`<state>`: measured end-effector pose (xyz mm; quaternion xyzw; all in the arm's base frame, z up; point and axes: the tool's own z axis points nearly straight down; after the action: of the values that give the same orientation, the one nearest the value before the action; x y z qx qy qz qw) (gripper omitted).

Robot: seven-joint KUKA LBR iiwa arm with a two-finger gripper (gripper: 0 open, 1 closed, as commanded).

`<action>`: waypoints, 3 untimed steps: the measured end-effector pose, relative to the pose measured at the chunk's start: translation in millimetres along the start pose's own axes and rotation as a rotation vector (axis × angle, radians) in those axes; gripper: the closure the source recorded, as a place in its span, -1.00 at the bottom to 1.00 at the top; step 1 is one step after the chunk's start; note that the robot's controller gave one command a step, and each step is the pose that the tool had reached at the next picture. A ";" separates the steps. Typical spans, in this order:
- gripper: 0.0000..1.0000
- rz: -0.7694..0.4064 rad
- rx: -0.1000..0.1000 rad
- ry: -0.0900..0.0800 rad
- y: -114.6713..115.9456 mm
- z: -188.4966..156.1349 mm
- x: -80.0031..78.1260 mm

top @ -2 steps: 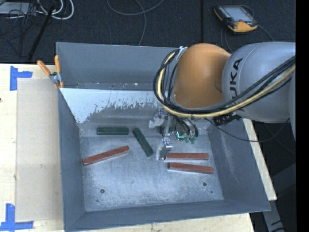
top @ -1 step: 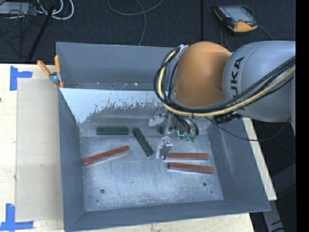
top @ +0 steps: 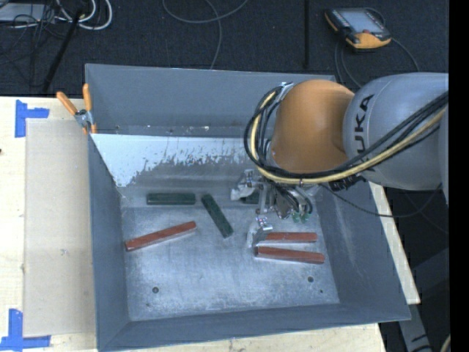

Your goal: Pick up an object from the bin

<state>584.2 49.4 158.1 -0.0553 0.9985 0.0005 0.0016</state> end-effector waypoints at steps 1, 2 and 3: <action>-1.00 -0.030 0.000 0.005 -45.0 25.3 1.4; 1.00 0.024 0.000 0.003 -54.6 76.9 47.0; 1.00 0.024 0.000 0.003 -54.6 76.9 47.0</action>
Offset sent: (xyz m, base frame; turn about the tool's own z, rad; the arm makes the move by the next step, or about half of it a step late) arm -0.0408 -0.0592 -0.0772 0.0214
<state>543.7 -9.9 81.1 -0.0433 0.9991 0.0004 0.0000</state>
